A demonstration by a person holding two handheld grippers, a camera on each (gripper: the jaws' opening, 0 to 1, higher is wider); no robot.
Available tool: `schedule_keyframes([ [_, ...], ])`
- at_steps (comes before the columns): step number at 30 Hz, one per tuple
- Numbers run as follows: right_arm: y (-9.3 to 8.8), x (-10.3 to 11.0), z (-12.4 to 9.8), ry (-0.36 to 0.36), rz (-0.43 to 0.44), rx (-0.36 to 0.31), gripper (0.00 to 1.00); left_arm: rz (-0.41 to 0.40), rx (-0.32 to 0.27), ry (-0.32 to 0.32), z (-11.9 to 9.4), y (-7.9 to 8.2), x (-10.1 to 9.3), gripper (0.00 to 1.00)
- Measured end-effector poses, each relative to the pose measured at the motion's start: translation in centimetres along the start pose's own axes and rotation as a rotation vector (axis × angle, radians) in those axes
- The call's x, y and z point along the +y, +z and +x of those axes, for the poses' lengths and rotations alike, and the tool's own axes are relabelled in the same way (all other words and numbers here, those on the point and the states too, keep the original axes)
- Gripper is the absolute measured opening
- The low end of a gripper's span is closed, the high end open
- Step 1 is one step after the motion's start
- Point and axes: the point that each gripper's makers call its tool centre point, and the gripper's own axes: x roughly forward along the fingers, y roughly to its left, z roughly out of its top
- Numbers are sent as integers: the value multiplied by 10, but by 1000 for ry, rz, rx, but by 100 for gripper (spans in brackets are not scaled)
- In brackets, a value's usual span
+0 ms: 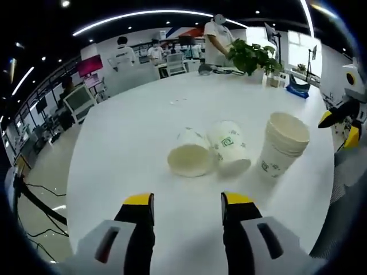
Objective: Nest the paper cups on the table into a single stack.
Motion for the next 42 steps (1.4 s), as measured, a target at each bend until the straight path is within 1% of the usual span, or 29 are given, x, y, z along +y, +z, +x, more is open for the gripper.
schedule_keyframes([
  [1, -2, 0, -2, -9, 20, -10, 53, 4, 1, 2, 5, 3, 3, 43],
  [3, -5, 0, -4, -17, 38, -16, 53, 15, 3, 2, 19, 8, 14, 43],
  [5, -9, -1, -5, -24, 50, -19, 53, 23, 6, 1, 31, 11, 21, 43],
  [8, -15, -3, -8, -48, 74, -11, 52, 28, 19, -10, 44, 14, 22, 42],
  [10, -18, -5, -11, -65, 98, -15, 51, 56, 37, -19, 55, 12, 25, 42],
  [12, -21, -8, -13, -76, 116, -21, 50, 79, 49, -24, 60, 13, 27, 40],
  [14, -23, -10, -16, -85, 124, -25, 48, 65, 49, -23, 65, 14, 31, 35],
  [16, -25, -14, -19, -96, 139, -27, 47, 57, 37, -24, 72, 15, 36, 30],
  [19, -27, -16, -23, -106, 154, -30, 45, 92, 35, -43, 82, 16, 31, 21],
  [21, -29, -19, -25, -114, 160, -33, 44, 113, 37, -52, 85, 15, 29, 10],
  [22, -30, -19, -25, -117, 163, -33, 44, 128, 42, -49, 84, 15, 29, 3],
  [23, -29, -18, -24, -120, 166, -35, 44, 144, 49, -40, 84, 14, 31, 2],
  [24, -29, -18, -24, -121, 168, -36, 44, 140, 45, -41, 84, 15, 31, 0],
  [27, -30, -19, -23, -123, 172, -39, 44, 140, 53, -28, 82, 12, 35, 0],
  [30, -31, -15, -21, -119, 168, -36, 43, 125, 58, 1, 66, 8, 39, 0],
  [32, -30, -14, -20, -114, 162, -35, 43, 108, 63, 11, 63, 3, 42, 0],
  [34, -26, -10, -17, -105, 148, -35, 43, 94, 73, 21, 49, -2, 42, 0],
  [35, -24, -9, -16, -98, 138, -37, 43, 73, 85, 29, 42, -6, 43, 0],
  [36, -21, -9, -15, -95, 132, -38, 43, 49, 86, 35, 42, -5, 43, 0],
  [37, -17, -8, -14, -91, 124, -41, 43, 22, 85, 44, 36, -6, 43, 0],
  [39, -10, -7, -13, -85, 113, -46, 43, 12, 90, 47, 29, -9, 41, 0],
  [40, -4, -6, -13, -80, 102, -51, 43, 1, 95, 55, 28, -14, 40, 0],
  [41, 4, -5, -14, -77, 87, -58, 43, -10, 95, 58, 21, -14, 37, 0],
  [42, 8, -5, -13, -77, 71, -63, 43, -21, 96, 60, 16, -15, 35, 0],
])
